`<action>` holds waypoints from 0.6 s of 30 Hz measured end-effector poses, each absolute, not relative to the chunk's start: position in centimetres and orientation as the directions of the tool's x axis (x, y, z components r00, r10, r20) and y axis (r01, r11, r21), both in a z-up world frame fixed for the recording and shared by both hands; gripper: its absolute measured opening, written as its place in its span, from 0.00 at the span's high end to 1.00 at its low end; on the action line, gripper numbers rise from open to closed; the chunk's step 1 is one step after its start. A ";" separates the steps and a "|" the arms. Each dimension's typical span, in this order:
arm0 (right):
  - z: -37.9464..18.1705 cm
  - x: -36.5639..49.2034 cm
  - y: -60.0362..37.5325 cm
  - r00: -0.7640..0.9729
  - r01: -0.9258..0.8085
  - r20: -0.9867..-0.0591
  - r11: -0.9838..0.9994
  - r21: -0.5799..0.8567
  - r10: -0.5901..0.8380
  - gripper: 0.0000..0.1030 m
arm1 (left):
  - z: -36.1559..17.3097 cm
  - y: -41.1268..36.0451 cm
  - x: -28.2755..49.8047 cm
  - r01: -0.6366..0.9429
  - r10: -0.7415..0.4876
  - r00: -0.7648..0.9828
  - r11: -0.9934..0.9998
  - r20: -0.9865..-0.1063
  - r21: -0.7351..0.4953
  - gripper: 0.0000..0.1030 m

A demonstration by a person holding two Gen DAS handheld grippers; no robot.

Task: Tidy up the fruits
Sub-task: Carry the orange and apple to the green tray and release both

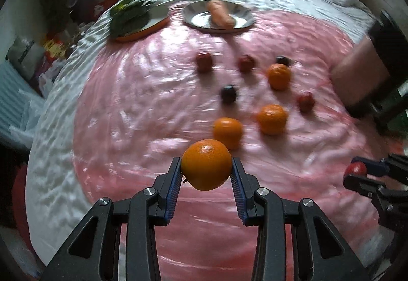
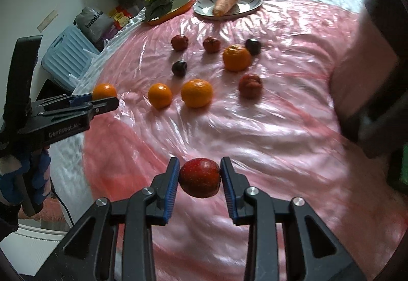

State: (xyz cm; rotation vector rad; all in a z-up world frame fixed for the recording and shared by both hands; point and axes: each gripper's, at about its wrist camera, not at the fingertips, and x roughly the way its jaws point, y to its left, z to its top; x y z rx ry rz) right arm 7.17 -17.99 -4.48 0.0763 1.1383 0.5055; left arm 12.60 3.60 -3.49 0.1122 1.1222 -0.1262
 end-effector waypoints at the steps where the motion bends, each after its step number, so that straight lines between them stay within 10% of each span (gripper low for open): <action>1: -4.2 6.9 -18.7 0.323 -0.339 -0.850 0.889 0.308 0.417 0.58 | -3.1 2.6 12.3 0.181 -0.055 0.427 0.983 -0.902 0.026 0.68; 18: -1.7 4.1 -37.7 0.425 -0.021 -0.878 0.971 0.237 0.223 0.58 | 1.1 -19.2 5.6 0.656 -0.335 0.315 0.753 -0.888 -0.051 0.68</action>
